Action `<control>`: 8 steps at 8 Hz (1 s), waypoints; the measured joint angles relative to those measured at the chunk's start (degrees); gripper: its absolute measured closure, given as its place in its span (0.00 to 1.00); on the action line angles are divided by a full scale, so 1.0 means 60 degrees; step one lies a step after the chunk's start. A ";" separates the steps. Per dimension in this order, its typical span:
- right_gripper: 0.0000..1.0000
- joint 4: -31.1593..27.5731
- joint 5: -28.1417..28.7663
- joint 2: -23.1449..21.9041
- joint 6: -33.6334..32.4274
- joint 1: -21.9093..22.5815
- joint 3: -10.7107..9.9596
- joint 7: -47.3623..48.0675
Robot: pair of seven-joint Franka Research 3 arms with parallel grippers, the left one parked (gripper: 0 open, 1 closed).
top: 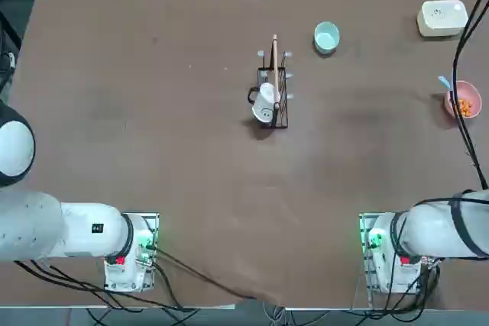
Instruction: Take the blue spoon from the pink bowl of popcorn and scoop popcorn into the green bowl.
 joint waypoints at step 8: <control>0.00 -0.0076 -0.0099 0.0593 -0.0501 -0.0015 -0.0161 0.0087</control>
